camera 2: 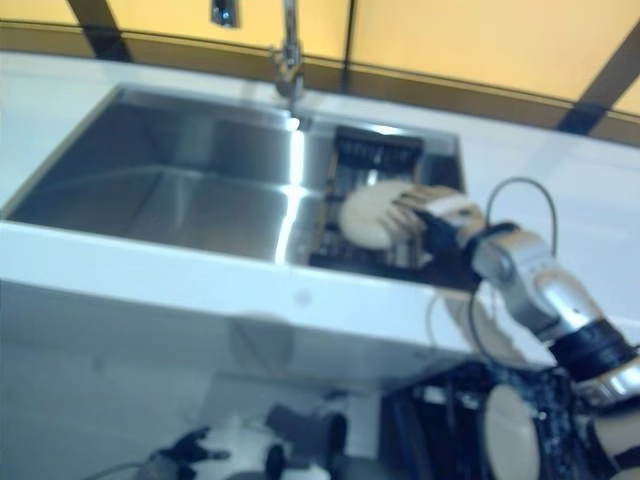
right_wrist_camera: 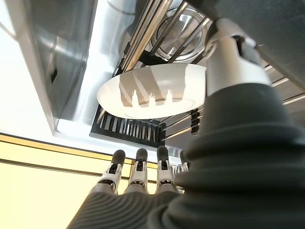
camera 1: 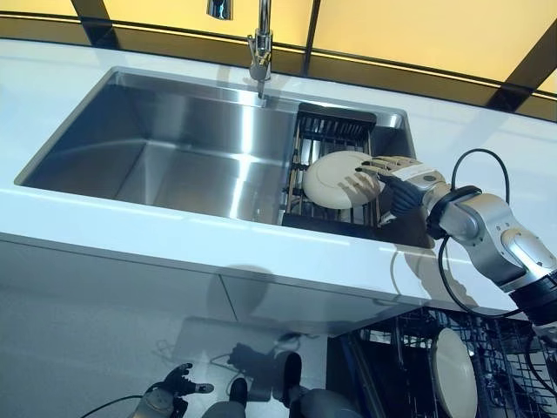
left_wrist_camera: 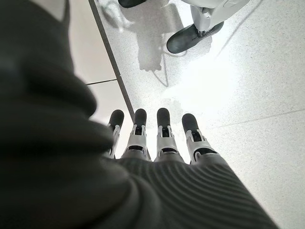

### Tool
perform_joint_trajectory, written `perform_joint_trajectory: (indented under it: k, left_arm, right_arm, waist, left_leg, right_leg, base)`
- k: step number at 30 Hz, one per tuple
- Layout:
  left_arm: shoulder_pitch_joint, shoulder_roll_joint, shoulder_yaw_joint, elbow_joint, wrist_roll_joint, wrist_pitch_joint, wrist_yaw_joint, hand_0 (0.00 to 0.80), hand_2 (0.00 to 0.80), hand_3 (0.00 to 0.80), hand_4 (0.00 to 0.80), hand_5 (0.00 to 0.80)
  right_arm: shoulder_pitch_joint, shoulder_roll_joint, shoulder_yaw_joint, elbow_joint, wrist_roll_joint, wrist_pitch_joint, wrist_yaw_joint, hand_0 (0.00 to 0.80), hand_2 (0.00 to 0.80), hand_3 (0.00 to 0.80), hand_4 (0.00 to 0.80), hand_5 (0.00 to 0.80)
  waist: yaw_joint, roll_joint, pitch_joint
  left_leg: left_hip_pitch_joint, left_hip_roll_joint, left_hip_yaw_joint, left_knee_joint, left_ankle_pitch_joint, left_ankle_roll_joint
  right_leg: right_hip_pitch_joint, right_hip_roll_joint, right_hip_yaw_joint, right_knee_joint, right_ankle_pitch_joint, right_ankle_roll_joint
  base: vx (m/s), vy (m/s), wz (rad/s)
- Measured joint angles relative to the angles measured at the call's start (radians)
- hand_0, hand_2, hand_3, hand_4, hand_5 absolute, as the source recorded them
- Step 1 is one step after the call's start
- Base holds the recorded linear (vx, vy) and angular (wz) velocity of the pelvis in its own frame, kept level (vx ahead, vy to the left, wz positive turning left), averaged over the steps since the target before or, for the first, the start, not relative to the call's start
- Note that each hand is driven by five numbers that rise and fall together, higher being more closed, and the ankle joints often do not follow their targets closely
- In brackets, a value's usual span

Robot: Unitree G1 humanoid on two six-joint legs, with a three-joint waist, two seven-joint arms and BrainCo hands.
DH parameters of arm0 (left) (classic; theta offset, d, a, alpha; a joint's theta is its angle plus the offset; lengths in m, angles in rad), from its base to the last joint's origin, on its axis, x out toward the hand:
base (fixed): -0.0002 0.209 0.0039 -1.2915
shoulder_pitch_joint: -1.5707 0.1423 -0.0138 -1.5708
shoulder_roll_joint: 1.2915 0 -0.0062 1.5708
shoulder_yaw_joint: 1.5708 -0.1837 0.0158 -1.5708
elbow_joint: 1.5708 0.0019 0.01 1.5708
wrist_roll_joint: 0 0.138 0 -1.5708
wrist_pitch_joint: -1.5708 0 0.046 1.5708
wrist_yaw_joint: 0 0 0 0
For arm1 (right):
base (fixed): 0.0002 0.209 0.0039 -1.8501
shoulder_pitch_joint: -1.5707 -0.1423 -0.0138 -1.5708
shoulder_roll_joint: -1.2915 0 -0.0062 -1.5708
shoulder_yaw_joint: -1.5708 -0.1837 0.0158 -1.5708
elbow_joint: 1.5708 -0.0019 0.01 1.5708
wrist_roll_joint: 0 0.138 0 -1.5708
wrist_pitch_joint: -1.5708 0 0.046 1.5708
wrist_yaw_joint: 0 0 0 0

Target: Take plates into dishwasher

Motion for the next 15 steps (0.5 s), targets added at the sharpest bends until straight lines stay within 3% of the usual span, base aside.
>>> perform_joint_trajectory:
  k: [15]
  left_arm:
    - [-0.004, 0.0, -0.002, 0.0, 0.0, 0.003, -0.001, 0.0, 0.0, 0.0, 0.0, 0.0]
  right_arm:
    - [-0.044, 0.0, 0.035, 0.043, -0.126, 0.022, -0.02, 0.0, 0.0, 0.0, 0.0, 0.0]
  waist:
    - [0.001, -0.002, 0.003]
  left_leg:
    - [-0.007, 0.0, -0.001, 0.005, 0.0, 0.0]
  right_leg:
    - [-0.003, 0.0, -0.001, 0.0, -0.002, 0.004]
  base:
    - [0.0, 0.0, 0.0]
